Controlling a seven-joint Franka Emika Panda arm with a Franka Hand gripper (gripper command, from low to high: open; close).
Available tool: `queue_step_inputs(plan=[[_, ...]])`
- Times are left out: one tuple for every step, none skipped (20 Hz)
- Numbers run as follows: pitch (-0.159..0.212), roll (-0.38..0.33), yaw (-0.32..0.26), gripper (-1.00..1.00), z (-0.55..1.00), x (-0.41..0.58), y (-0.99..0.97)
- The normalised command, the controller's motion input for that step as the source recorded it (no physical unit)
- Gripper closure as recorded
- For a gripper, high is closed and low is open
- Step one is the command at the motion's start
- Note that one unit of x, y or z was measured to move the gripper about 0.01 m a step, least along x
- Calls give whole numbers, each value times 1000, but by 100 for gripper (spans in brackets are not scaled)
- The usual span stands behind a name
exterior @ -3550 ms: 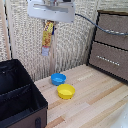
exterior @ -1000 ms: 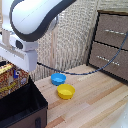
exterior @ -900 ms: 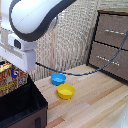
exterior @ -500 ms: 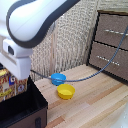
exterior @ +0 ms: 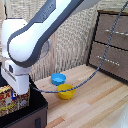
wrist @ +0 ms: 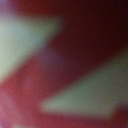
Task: Position your gripper near the granola bar, please. Lightly grip the granola bar with your gripping tool. Relocate your gripper along with the granola bar toward the leading division of the caddy with caution. Gently release the granola bar into the leading division of the caddy.
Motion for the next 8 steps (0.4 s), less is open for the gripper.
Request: queue_step_inputs(plan=[[19, 0, -75, -100, 457, 6, 6], [55, 0, -55, -100, 609, 37, 54], [56, 0, -69, -100, 654, 29, 37], [62, 0, -56, -100, 729, 46, 9], [74, 0, -14, -100, 751, 26, 0], [71, 0, 0, -100, 763, 54, 0], [0, 0, 39, -100, 669, 89, 0], [-44, 27, 166, -100, 449, 37, -151]])
